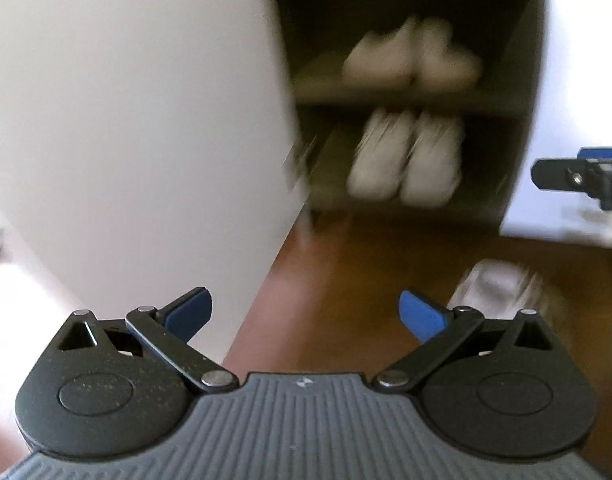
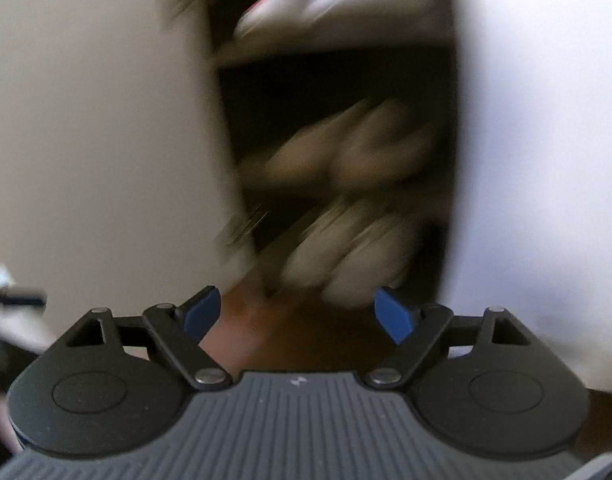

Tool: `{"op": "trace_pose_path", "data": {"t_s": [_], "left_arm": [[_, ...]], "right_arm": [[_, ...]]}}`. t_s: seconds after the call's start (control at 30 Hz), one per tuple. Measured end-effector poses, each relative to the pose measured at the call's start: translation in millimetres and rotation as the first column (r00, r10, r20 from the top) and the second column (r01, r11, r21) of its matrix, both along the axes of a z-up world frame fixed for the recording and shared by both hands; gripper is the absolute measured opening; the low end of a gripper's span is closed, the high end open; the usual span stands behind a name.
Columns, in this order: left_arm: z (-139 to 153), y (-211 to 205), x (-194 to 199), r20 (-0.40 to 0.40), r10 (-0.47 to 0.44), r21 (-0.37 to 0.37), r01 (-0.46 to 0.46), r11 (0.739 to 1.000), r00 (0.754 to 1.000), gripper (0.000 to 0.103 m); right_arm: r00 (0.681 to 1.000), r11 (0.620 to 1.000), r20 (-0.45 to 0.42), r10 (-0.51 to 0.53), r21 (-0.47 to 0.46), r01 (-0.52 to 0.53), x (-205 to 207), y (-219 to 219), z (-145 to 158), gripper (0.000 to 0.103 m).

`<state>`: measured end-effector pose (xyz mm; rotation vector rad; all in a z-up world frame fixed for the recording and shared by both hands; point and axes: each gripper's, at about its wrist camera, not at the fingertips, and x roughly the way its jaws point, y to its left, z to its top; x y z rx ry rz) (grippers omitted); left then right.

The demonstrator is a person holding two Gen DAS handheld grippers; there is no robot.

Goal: Organize scattered shoes
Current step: 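Move the right gripper down to the beige loafers on the floor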

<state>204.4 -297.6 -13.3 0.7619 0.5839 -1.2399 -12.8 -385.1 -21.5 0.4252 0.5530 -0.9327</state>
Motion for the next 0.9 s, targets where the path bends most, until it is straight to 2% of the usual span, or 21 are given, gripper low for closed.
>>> {"op": "trace_pose_path", "data": {"t_s": [0.03, 0.07, 0.13, 0.23, 0.27, 0.3, 0.33, 0.37, 0.43, 0.5, 0.6, 0.63, 0.67, 0.73, 0.8, 0.9], "left_arm": [[-8.4, 8.1, 7.8, 0.008, 0.033, 0.026, -0.033, 0.999, 0.999, 0.101], [-16.8, 16.3, 15.5, 0.017, 0.066, 0.052, -0.067, 0.996, 0.998, 0.101], [-33.6, 32.6, 31.0, 0.036, 0.130, 0.102, -0.133, 0.986, 0.991, 0.101], [-55.0, 54.7, 52.0, 0.072, 0.215, 0.165, -0.224, 0.961, 0.974, 0.101], [-54.1, 58.6, 56.4, 0.089, 0.229, 0.166, -0.241, 0.956, 0.969, 0.101], [-52.1, 62.5, 62.8, 0.109, 0.245, 0.162, -0.261, 0.952, 0.963, 0.101], [-49.9, 64.5, 68.2, 0.126, 0.258, 0.148, -0.275, 0.950, 0.958, 0.101], [-47.6, 66.5, 73.7, 0.142, 0.270, 0.134, -0.289, 0.948, 0.952, 0.101], [-44.2, 69.2, 83.3, 0.167, 0.291, 0.110, -0.311, 0.944, 0.942, 0.101], [-49.0, 64.5, 91.0, 0.148, 0.292, 0.120, -0.310, 0.943, 0.945, 0.101], [-53.5, 53.8, 93.8, 0.099, 0.256, 0.149, -0.269, 0.952, 0.962, 0.101], [-54.9, 50.8, 94.5, 0.095, 0.242, 0.149, -0.255, 0.955, 0.966, 0.101], [-56.4, 47.8, 95.3, 0.091, 0.228, 0.149, -0.240, 0.959, 0.969, 0.101], [-58.3, 42.5, 97.1, 0.082, 0.212, 0.147, -0.222, 0.964, 0.974, 0.101], [-60.2, 34.9, 99.8, 0.064, 0.197, 0.142, -0.204, 0.969, 0.978, 0.101], [-63.3, 25.0, 101.0, 0.061, 0.172, 0.148, -0.180, 0.972, 0.983, 0.101]], "right_arm": [[0.997, 0.997, -0.034, 0.076, 0.028, -0.075, 12.6, 1.3, -16.8, 0.082], [0.977, 0.978, -0.082, 0.199, 0.078, -0.192, 33.6, 4.3, -44.2, 0.082], [0.929, 0.936, -0.145, 0.341, 0.148, -0.321, 68.2, 10.3, -84.1, 0.076], [0.852, 0.854, -0.145, 0.503, 0.231, -0.466, 108.1, 16.5, -126.3, 0.035], [0.818, 0.822, -0.162, 0.552, 0.268, -0.502, 127.6, 20.0, -144.1, 0.036], [0.799, 0.806, -0.169, 0.577, 0.273, -0.525, 137.8, 23.0, -152.6, 0.035], [0.780, 0.790, -0.173, 0.601, 0.271, -0.549, 147.4, 26.7, -160.1, 0.038], [0.748, 0.765, -0.185, 0.638, 0.269, -0.586, 162.6, 33.3, -171.3, 0.045], [0.715, 0.748, -0.224, 0.662, 0.253, -0.613, 180.3, 41.4, -184.1, 0.057], [0.678, 0.740, -0.300, 0.671, 0.221, -0.635, 206.1, 48.9, -203.5, 0.057], [0.684, 0.764, -0.349, 0.641, 0.210, -0.609, 230.9, 46.3, -227.0, 0.056], [0.686, 0.763, -0.337, 0.645, 0.225, -0.606, 235.2, 43.8, -232.9, 0.041], [0.687, 0.759, -0.323, 0.650, 0.245, -0.603, 240.3, 41.0, -240.8, 0.018], [0.707, 0.777, -0.325, 0.628, 0.223, -0.588, 240.7, 37.4, -246.3, 0.008], [0.774, 0.819, -0.273, 0.571, 0.251, -0.516, 234.8, 20.2, -245.2, 0.005], [0.865, 0.890, -0.266, 0.425, 0.299, -0.345, 236.3, -14.3, -245.2, 0.004]]}}
